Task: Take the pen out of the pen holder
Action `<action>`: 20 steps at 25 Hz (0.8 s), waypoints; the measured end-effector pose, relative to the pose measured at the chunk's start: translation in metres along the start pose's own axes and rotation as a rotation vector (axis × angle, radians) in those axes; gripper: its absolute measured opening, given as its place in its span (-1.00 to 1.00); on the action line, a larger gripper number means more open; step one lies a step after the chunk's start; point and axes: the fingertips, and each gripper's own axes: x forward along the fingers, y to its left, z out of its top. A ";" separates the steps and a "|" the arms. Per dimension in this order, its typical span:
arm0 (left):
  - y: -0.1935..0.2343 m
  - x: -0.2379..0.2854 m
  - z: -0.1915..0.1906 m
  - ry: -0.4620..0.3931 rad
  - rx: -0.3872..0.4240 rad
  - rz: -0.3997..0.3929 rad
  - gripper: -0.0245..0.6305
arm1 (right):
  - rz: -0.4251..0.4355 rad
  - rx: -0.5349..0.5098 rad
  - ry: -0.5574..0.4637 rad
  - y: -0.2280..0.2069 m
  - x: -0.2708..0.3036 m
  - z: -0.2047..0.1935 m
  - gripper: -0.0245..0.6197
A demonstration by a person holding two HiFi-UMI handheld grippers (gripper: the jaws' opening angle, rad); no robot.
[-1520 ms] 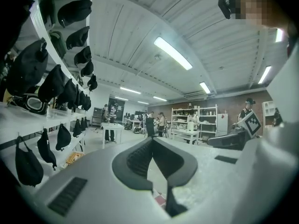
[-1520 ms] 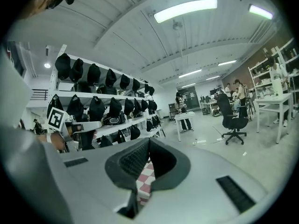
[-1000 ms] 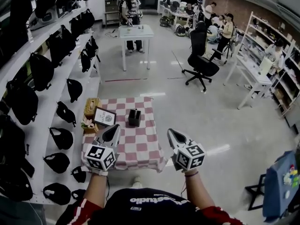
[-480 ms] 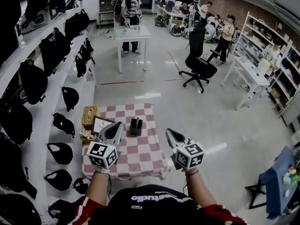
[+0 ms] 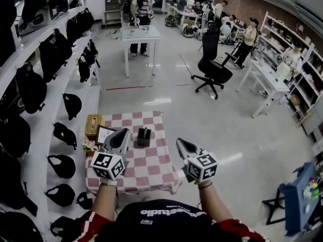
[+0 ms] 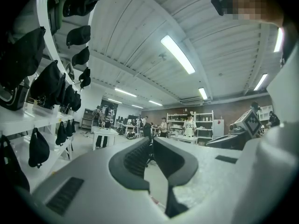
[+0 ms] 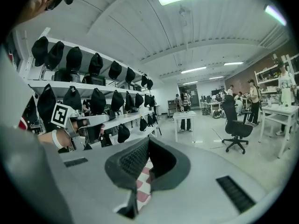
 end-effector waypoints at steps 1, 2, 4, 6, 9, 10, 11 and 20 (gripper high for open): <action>-0.002 0.001 0.000 -0.001 0.001 -0.003 -0.82 | 0.001 0.002 0.002 -0.001 -0.002 -0.001 -0.93; -0.003 0.002 -0.001 0.000 0.002 -0.010 -0.67 | 0.002 0.004 0.003 -0.001 -0.003 -0.001 -0.93; -0.006 0.006 -0.003 0.003 0.005 -0.024 -0.51 | 0.002 0.001 0.005 -0.003 -0.006 -0.001 -0.93; -0.008 0.012 -0.006 0.007 0.012 -0.033 -0.49 | -0.003 0.000 0.002 -0.007 -0.008 0.000 -0.93; -0.010 0.021 -0.016 0.020 0.018 -0.042 -0.49 | -0.019 0.010 0.002 -0.016 -0.011 -0.001 -0.93; -0.010 0.026 -0.020 0.030 0.022 -0.046 -0.49 | -0.022 0.011 0.005 -0.018 -0.011 -0.002 -0.93; -0.011 0.030 -0.025 0.042 0.029 -0.051 -0.49 | -0.026 0.011 0.009 -0.020 -0.012 -0.003 -0.92; -0.007 0.074 -0.093 0.212 0.041 -0.140 -0.49 | -0.049 0.024 0.055 -0.031 0.001 -0.020 -0.93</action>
